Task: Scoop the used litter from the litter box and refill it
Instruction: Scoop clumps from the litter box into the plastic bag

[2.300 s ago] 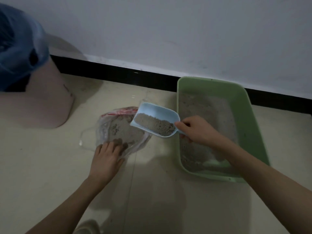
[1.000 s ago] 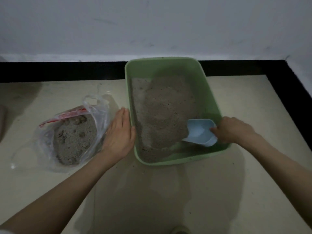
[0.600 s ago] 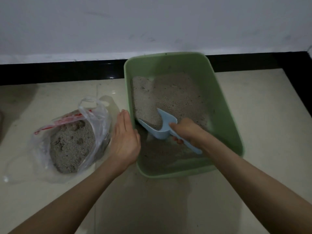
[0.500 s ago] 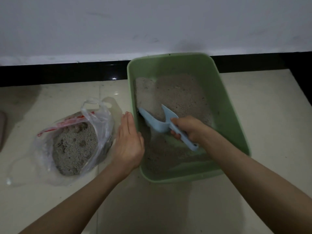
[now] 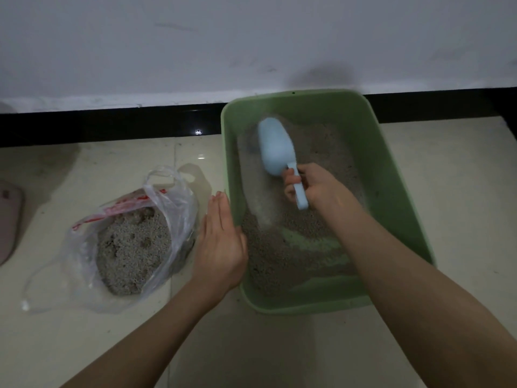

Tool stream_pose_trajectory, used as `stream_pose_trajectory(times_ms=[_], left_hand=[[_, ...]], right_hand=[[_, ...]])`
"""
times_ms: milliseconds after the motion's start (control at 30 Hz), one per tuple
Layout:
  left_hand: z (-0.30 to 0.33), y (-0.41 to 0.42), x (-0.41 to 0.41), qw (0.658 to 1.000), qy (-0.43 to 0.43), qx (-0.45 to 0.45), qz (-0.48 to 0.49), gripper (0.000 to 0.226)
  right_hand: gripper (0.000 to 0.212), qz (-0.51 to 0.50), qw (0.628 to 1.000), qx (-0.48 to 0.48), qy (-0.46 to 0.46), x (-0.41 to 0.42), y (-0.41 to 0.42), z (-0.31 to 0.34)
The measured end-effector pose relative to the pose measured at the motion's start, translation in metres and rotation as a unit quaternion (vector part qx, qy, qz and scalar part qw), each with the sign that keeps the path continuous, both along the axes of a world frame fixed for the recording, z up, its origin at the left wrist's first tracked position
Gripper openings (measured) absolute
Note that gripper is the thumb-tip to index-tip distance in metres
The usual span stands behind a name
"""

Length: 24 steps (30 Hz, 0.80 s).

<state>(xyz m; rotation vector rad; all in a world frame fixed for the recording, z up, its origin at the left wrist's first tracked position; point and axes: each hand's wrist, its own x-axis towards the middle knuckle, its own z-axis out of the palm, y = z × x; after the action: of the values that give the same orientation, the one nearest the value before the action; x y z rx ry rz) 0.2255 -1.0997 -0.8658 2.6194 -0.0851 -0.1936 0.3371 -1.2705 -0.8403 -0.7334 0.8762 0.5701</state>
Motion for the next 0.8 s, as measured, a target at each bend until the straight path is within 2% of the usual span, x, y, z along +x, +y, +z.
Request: stream_pose_trajectory(times_ms=[100, 233, 333, 400, 433, 467, 533, 567, 633, 733, 800], left_hand=[[0.001, 0.001, 0.000, 1.000, 0.005, 0.007, -0.003, 0.068], [0.002, 0.001, 0.000, 1.000, 0.016, 0.012, -0.002, 0.066], [0.004, 0.000, 0.001, 1.000, 0.022, 0.007, 0.002, 0.062], [0.006, -0.001, 0.001, 1.000, 0.018, 0.005, 0.005, 0.063], [0.007, -0.001, 0.000, 1.000, 0.018, 0.005, 0.007, 0.063], [0.007, -0.001, 0.000, 1.000, 0.021, 0.006, 0.007, 0.063], [0.008, -0.001, 0.000, 1.000, 0.026, 0.007, 0.008, 0.063], [0.009, -0.001, 0.000, 1.000, 0.027, 0.006, 0.009, 0.063], [0.009, -0.002, 0.000, 1.000, 0.025, 0.005, 0.009, 0.064], [0.008, -0.002, 0.000, 1.000, 0.026, 0.003, 0.010, 0.064], [0.008, -0.003, 0.000, 1.000, 0.026, 0.003, 0.011, 0.064]], right_hand=[[0.034, -0.055, 0.997, 0.046, -0.006, -0.013, -0.021, 0.003], [0.036, -0.047, 0.999, 0.002, 0.004, -0.042, -0.057, 0.020], [0.034, 0.059, 0.995, -0.075, -0.010, -0.058, -0.075, 0.037], [0.031, 0.176, 0.966, -0.185, -0.032, -0.065, -0.079, 0.052], [0.030, 0.241, 0.932, -0.267, -0.045, -0.068, -0.079, 0.060], [0.031, 0.308, 0.878, -0.361, -0.057, -0.071, -0.079, 0.067], [0.032, 0.410, 0.740, -0.525, -0.086, -0.073, -0.078, 0.075], [0.032, 0.440, 0.682, -0.575, -0.099, -0.072, -0.078, 0.077], [0.030, 0.464, 0.610, -0.634, -0.103, -0.067, -0.078, 0.078], [0.030, 0.455, 0.535, -0.705, -0.093, -0.054, -0.079, 0.082], [0.027, 0.455, 0.458, -0.758, -0.095, -0.048, -0.074, 0.088]])
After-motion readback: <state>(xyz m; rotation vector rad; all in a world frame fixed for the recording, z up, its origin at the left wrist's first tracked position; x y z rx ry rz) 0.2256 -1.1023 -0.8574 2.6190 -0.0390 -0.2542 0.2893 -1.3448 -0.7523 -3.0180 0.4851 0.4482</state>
